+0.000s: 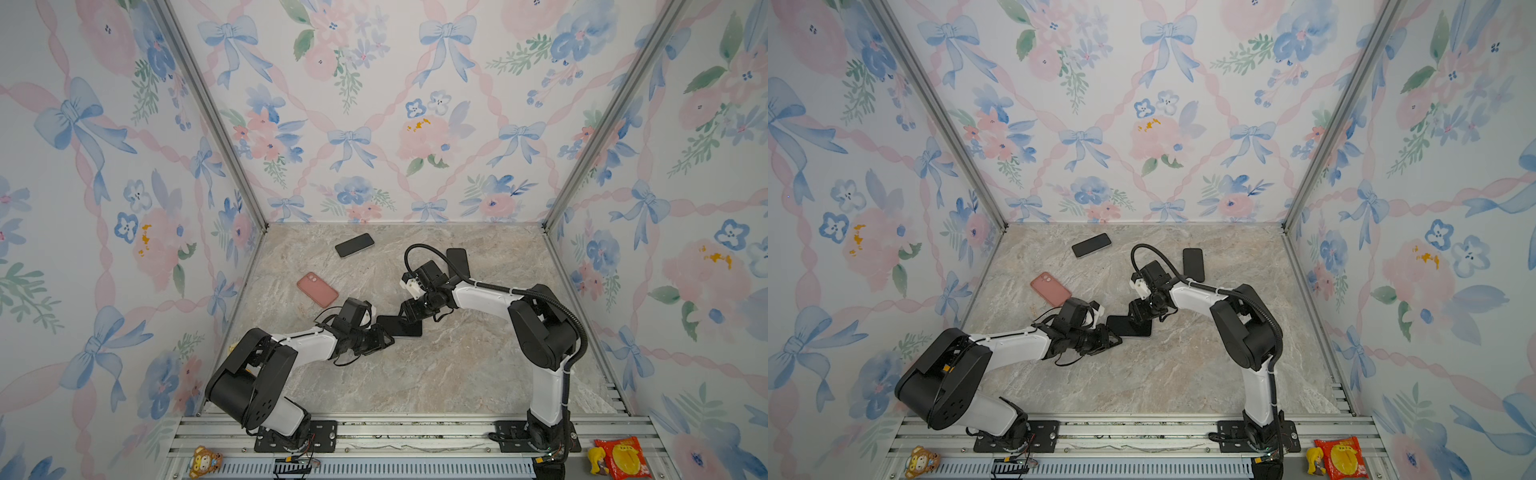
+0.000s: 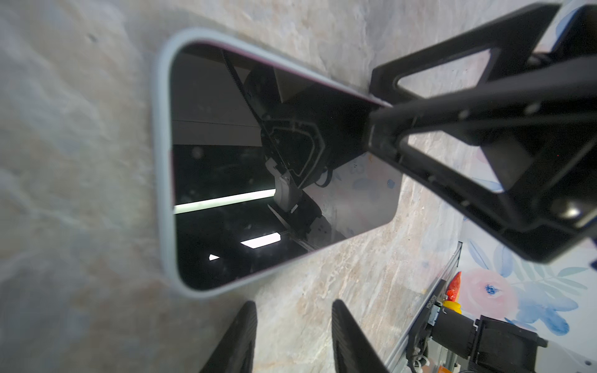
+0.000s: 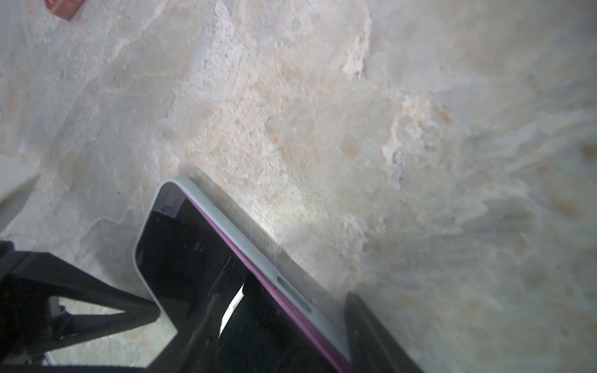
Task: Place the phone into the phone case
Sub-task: 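Rotate the cased phone with both grippers, pinching its long edges, then pinch the cased phone's long edges with both grippers, pressing the case on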
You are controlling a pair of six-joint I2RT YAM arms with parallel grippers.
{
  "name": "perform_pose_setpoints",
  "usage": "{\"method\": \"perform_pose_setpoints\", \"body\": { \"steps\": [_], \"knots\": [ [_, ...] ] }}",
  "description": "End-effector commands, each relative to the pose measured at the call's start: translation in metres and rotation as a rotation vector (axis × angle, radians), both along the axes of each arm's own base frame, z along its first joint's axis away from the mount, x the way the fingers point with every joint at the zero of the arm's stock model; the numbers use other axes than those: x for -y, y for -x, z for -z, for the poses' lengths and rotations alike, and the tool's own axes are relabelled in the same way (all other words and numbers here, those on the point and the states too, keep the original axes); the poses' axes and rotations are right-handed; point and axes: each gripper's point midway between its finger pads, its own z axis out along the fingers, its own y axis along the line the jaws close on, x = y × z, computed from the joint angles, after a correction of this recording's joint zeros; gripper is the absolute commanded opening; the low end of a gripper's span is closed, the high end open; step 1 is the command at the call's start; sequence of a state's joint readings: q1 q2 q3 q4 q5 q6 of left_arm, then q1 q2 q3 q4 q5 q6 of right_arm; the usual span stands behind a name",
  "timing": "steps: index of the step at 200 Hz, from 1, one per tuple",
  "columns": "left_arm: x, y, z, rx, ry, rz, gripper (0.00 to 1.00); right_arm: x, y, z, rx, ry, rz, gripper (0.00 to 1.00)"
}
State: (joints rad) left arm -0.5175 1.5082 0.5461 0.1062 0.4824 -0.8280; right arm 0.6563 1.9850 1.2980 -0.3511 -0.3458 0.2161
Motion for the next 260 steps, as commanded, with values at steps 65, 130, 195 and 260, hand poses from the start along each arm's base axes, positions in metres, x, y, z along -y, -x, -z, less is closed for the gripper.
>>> {"method": "perform_pose_setpoints", "body": {
  "steps": [65, 130, 195, 260],
  "knots": [
    [0.012, -0.020, 0.017, -0.026, -0.026, 0.015, 0.27, 0.014, 0.066, -0.002, -0.121, -0.031, 0.006, 0.44],
    [0.025, -0.033, 0.020, -0.030, -0.018, 0.046, 0.22, 0.012, 0.073, 0.005, -0.178, -0.062, 0.177, 0.28],
    [0.020, 0.001, 0.008, -0.151, -0.026, 0.052, 0.35, 0.017, 0.078, -0.014, -0.231, -0.105, 0.393, 0.25],
    [0.001, 0.019, -0.004, -0.167, -0.146, 0.024, 0.32, 0.027, 0.075, -0.013, -0.201, -0.091, 0.376, 0.29]
  ]
}}
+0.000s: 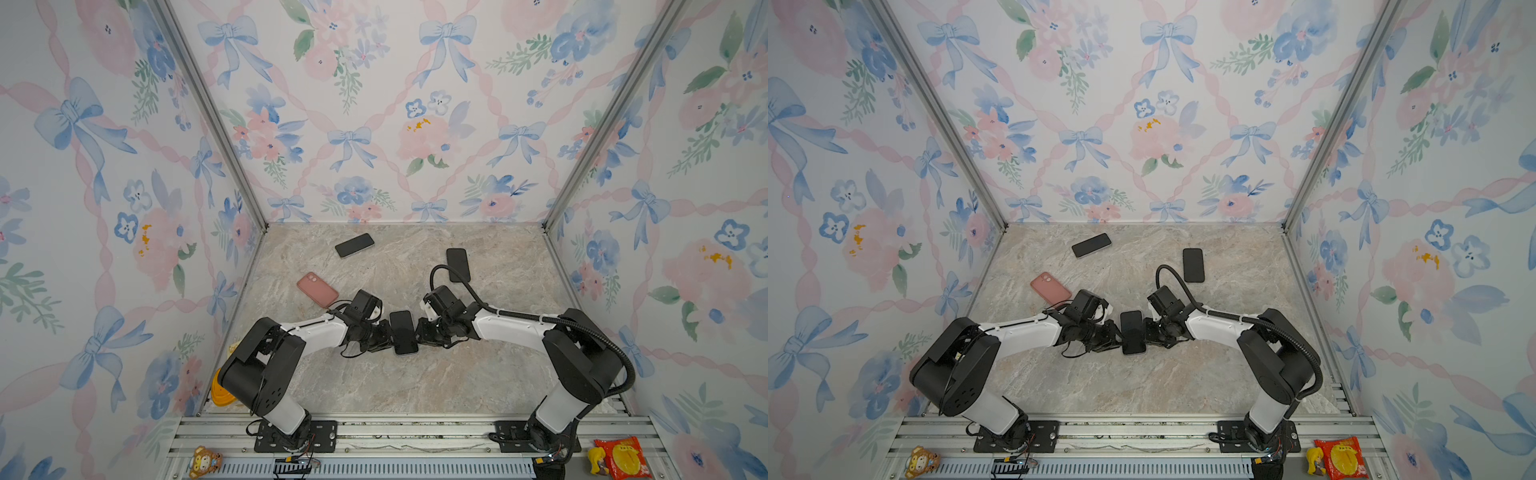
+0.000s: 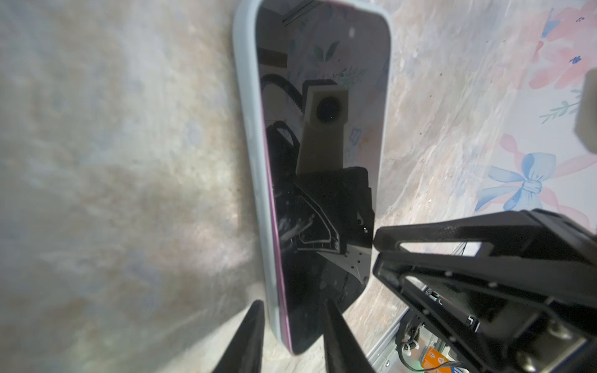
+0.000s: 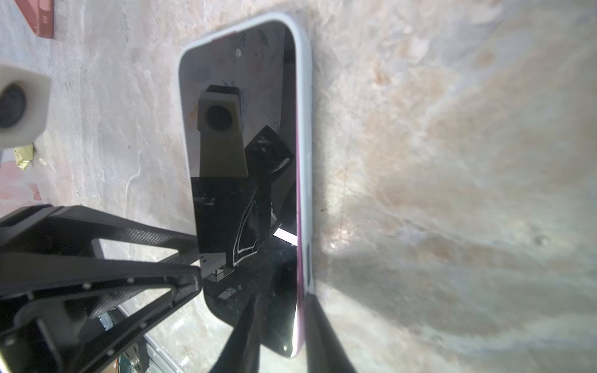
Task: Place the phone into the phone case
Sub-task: 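Pinch the cased phone's long edges with both grippers, pressing the case on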
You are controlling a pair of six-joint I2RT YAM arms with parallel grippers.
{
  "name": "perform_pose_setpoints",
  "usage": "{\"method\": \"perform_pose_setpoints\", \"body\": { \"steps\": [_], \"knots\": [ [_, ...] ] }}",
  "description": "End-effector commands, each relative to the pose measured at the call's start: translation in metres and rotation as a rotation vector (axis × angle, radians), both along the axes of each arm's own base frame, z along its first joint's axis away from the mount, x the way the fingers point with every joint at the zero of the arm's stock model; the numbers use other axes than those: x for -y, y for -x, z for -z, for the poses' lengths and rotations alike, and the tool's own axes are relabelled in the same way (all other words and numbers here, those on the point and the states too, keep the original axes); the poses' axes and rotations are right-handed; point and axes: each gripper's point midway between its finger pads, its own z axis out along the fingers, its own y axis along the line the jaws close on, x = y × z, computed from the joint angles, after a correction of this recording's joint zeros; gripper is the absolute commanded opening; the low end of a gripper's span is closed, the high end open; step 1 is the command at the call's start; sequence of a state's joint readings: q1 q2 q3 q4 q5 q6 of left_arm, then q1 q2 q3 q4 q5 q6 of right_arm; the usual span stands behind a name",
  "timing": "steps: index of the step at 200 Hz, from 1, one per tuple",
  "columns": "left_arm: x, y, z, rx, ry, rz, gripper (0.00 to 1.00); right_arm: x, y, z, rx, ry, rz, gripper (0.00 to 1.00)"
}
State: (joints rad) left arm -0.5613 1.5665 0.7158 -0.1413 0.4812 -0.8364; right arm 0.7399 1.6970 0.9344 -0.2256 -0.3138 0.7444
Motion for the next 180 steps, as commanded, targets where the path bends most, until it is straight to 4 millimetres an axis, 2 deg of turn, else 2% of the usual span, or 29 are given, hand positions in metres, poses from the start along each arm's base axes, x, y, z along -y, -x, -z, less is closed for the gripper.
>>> {"method": "perform_pose_setpoints", "body": {
  "steps": [1, 37, 69, 74, 86, 137, 180],
  "knots": [
    [-0.013, 0.015, 0.002, -0.043, -0.078, -0.009, 0.32, 0.002, -0.002, -0.005, 0.022, -0.011, 0.003, 0.29],
    [-0.006, 0.027, 0.001, -0.071, -0.080, 0.006, 0.33, 0.005, 0.008, 0.001, 0.001, -0.012, 0.001, 0.34],
    [-0.001, 0.031, 0.003, -0.095, -0.080, 0.006, 0.33, -0.006, 0.009, -0.010, 0.007, -0.035, -0.021, 0.37],
    [0.005, 0.024, -0.006, -0.072, -0.066, 0.001, 0.33, -0.006, 0.010, -0.009, 0.009, -0.026, -0.025, 0.37],
    [0.006, 0.021, -0.009, -0.064, -0.066, -0.008, 0.33, -0.003, 0.012, -0.005, 0.007, -0.011, -0.026, 0.39],
    [0.013, 0.023, 0.003, -0.097, -0.096, 0.003, 0.30, -0.001, 0.017, 0.000, -0.014, 0.021, -0.063, 0.41],
    [-0.005, 0.031, 0.012, -0.102, -0.206, 0.013, 0.26, 0.006, 0.019, 0.002, -0.013, 0.050, -0.069, 0.42]
  ]
}}
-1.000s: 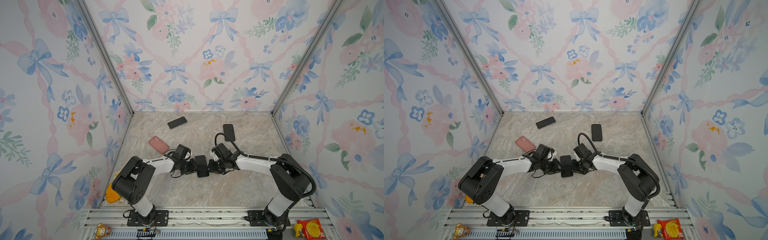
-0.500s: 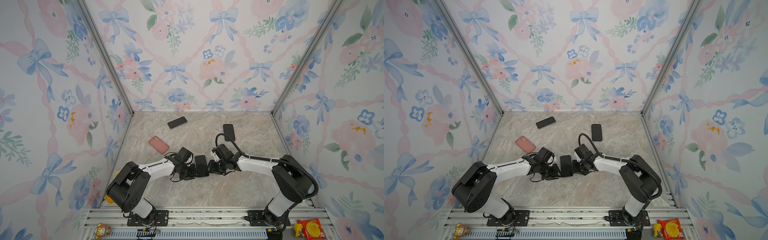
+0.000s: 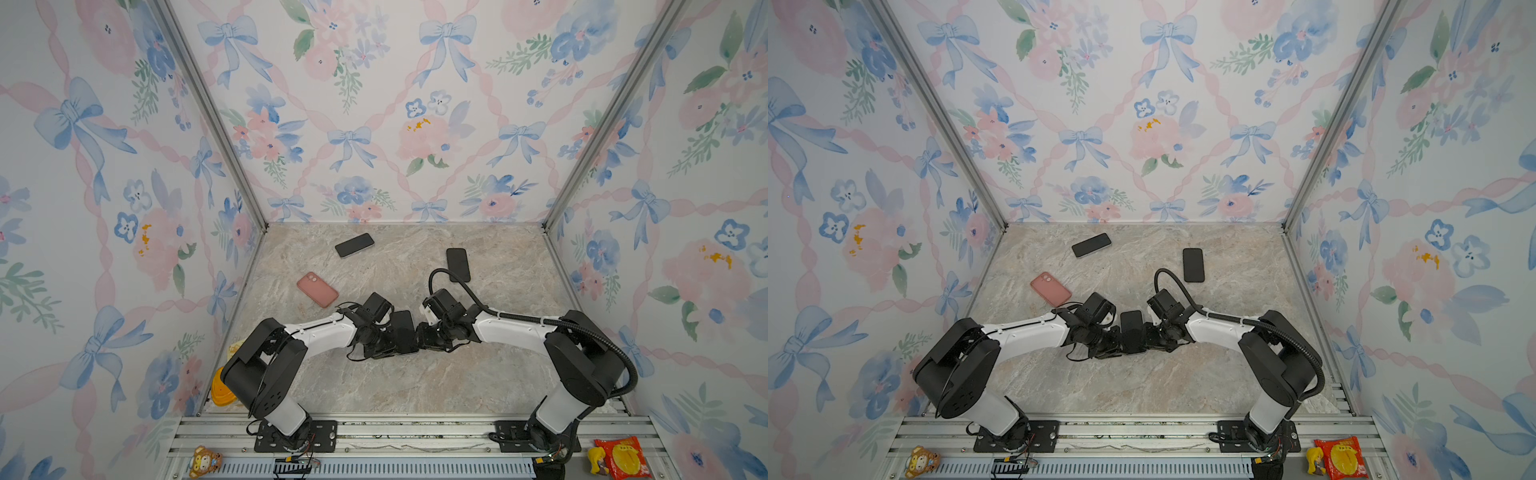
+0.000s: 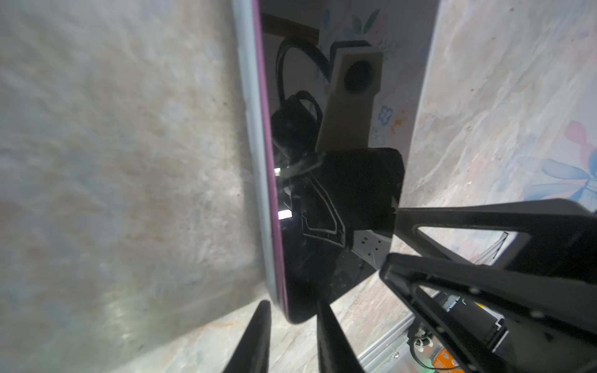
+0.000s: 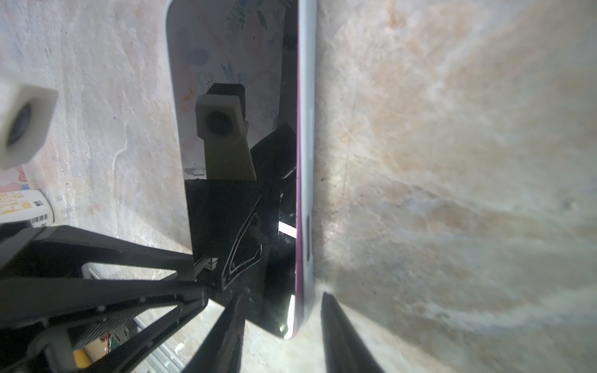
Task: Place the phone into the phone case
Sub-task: 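Pinch the cased phone's long edges with both grippers, pressing the case on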
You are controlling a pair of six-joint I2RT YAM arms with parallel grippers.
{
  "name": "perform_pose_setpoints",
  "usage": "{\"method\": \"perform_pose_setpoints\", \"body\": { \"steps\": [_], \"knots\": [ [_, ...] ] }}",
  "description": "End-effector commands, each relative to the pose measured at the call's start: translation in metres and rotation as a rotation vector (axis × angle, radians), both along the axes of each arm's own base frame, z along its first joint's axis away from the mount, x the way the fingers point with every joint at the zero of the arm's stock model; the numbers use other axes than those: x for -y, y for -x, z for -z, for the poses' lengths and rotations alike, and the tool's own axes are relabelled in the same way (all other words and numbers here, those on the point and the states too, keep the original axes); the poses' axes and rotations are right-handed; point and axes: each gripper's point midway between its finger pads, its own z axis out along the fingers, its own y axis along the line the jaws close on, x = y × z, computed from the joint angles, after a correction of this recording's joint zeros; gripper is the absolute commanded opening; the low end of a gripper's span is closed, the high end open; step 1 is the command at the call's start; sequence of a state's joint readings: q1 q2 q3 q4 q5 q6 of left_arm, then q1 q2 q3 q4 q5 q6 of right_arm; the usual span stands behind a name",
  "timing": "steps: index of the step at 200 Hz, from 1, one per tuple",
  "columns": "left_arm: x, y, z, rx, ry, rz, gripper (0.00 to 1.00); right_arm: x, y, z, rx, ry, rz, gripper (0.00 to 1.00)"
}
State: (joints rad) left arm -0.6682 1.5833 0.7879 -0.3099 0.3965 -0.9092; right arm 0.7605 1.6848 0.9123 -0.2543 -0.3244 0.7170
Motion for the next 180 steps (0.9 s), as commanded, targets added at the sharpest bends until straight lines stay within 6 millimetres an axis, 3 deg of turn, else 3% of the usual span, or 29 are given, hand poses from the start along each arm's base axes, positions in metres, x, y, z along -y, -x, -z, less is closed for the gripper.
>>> {"method": "perform_pose_setpoints", "body": {
  "steps": [1, 60, 127, 180],
  "knots": [
    [-0.013, 0.005, 0.007, -0.012, -0.084, 0.006, 0.26, 0.003, 0.003, -0.003, 0.007, 0.028, -0.021, 0.42],
    [-0.008, 0.008, 0.017, -0.019, -0.108, 0.047, 0.23, 0.004, 0.005, 0.005, -0.002, 0.029, -0.016, 0.42],
    [-0.020, 0.014, 0.037, -0.043, -0.171, 0.065, 0.14, -0.004, 0.017, 0.020, -0.031, 0.022, -0.025, 0.42],
    [-0.026, 0.017, 0.047, -0.054, -0.206, 0.070, 0.07, -0.010, 0.018, 0.020, -0.029, 0.010, -0.033, 0.41]
  ]
}}
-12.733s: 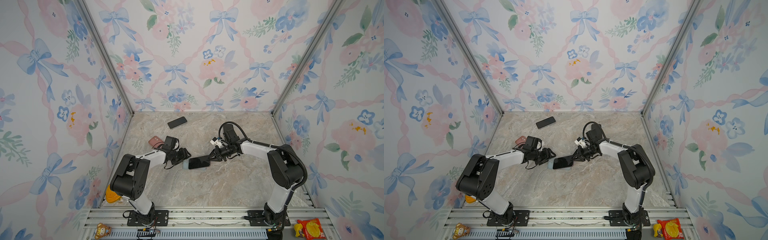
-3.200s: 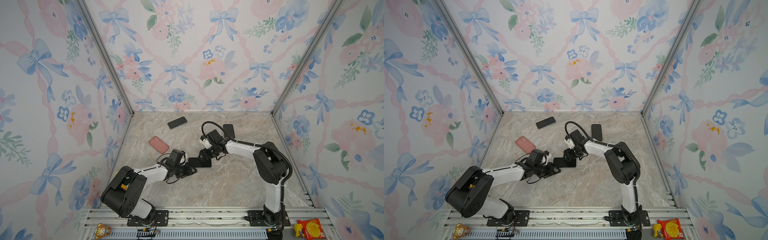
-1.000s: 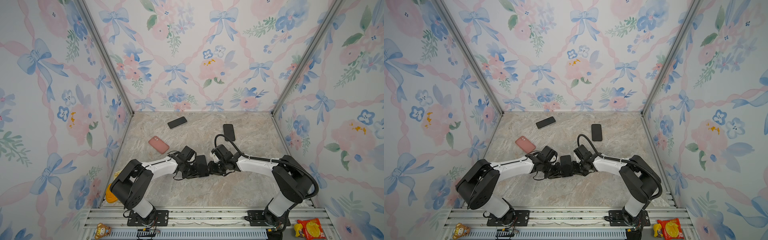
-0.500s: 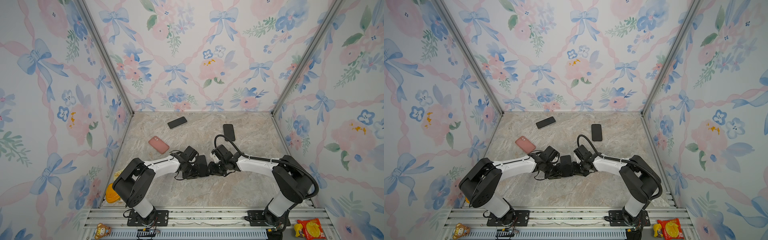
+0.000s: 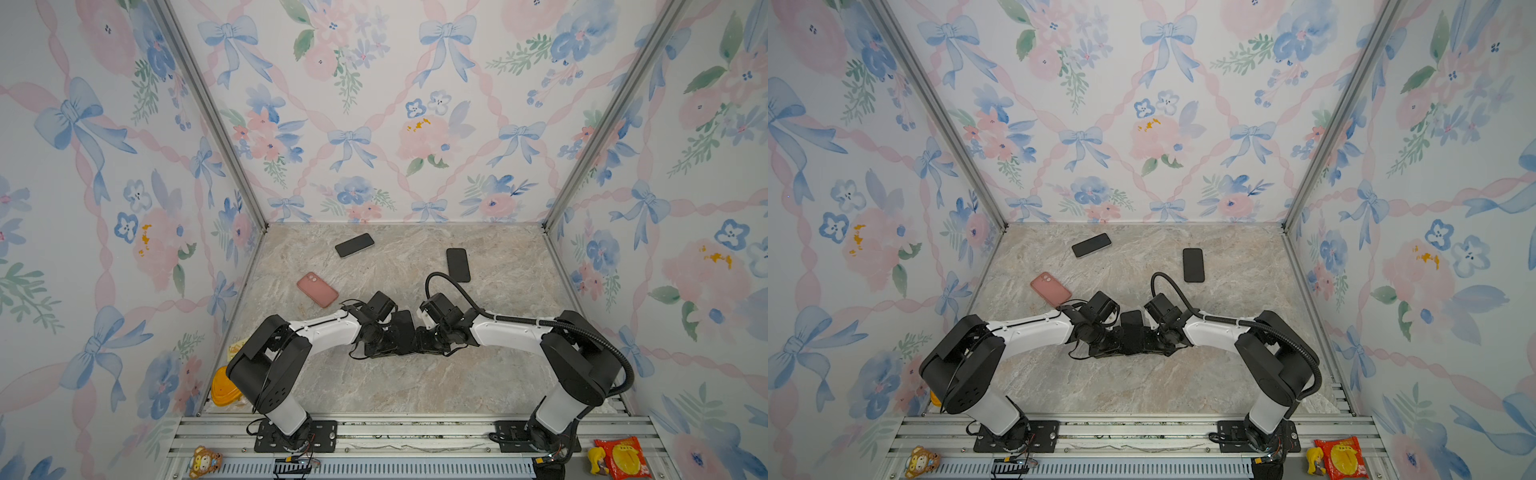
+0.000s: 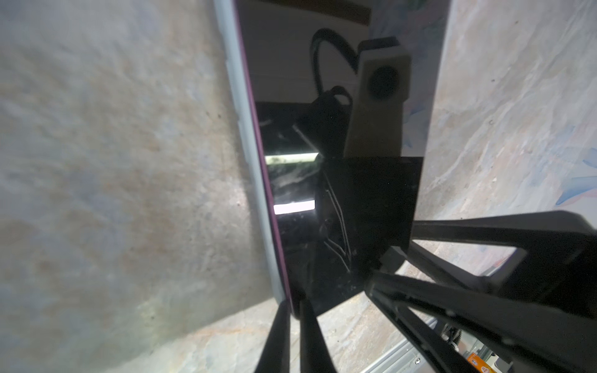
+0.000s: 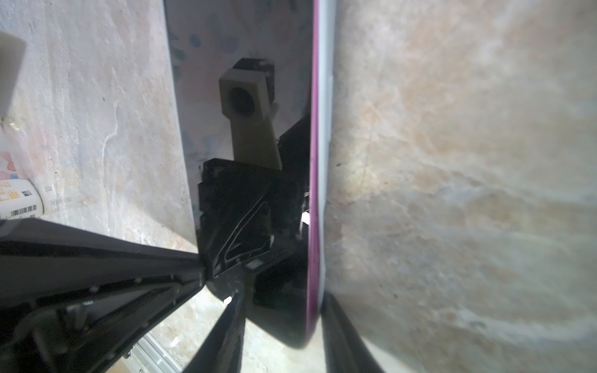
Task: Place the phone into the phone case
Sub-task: 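Pinch the cased phone's long edges with both grippers, pressing the case on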
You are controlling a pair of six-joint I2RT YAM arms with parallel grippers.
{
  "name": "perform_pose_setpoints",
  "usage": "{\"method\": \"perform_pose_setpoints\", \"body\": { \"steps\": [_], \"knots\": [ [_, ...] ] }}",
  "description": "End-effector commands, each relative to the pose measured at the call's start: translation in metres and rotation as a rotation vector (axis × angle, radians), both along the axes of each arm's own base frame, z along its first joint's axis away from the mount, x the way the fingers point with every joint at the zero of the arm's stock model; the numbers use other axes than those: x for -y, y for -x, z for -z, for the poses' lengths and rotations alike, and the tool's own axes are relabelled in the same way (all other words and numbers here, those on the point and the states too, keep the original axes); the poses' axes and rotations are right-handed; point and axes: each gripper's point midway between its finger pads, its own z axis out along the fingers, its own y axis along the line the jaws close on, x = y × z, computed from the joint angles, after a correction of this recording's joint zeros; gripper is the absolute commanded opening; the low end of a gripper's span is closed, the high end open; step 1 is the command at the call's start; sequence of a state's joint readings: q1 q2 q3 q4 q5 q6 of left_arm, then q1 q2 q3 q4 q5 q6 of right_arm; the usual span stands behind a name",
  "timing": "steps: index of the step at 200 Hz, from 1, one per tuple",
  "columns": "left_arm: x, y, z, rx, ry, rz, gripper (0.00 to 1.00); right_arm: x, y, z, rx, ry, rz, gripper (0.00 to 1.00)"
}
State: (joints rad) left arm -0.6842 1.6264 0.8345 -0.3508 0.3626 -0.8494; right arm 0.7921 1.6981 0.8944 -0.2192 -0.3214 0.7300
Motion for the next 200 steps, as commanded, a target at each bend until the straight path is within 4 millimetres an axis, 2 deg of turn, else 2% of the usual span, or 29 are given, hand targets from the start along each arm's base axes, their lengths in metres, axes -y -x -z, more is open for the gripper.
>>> {"method": "perform_pose_setpoints", "body": {
  "steps": [1, 33, 57, 94, 102, 106, 115, 133, 172, 200],
  "knots": [
    [-0.028, 0.019, 0.043, -0.069, -0.158, 0.011, 0.07, -0.003, 0.009, 0.013, -0.027, 0.013, -0.013, 0.41],
    [-0.032, 0.020, 0.047, -0.076, -0.173, 0.008, 0.05, -0.007, 0.012, 0.015, -0.029, 0.014, -0.028, 0.40],
    [-0.030, 0.017, 0.038, -0.054, -0.152, 0.006, 0.05, -0.002, 0.010, 0.010, -0.013, 0.042, -0.028, 0.41],
    [-0.028, 0.007, 0.007, 0.020, -0.123, -0.003, 0.21, 0.020, -0.003, -0.008, 0.077, 0.146, -0.034, 0.42],
    [-0.029, 0.005, 0.004, 0.030, -0.118, -0.010, 0.25, 0.025, -0.005, -0.008, 0.088, 0.172, -0.037, 0.42],
    [-0.030, 0.004, 0.002, 0.035, -0.116, -0.014, 0.27, 0.025, -0.007, -0.017, 0.110, 0.160, -0.031, 0.42],
    [-0.031, 0.003, 0.000, 0.041, -0.113, -0.020, 0.31, 0.027, -0.008, -0.021, 0.120, 0.163, -0.026, 0.42],
    [-0.032, -0.002, -0.003, 0.054, -0.106, -0.030, 0.35, 0.025, -0.011, -0.025, 0.132, 0.150, -0.022, 0.42],
    [-0.013, -0.011, -0.013, 0.078, 0.017, -0.033, 0.36, 0.011, -0.012, -0.029, 0.148, 0.076, -0.041, 0.37],
    [-0.008, -0.012, -0.013, 0.080, 0.082, -0.045, 0.37, 0.006, -0.010, -0.026, 0.159, 0.071, -0.085, 0.31]
  ]
}}
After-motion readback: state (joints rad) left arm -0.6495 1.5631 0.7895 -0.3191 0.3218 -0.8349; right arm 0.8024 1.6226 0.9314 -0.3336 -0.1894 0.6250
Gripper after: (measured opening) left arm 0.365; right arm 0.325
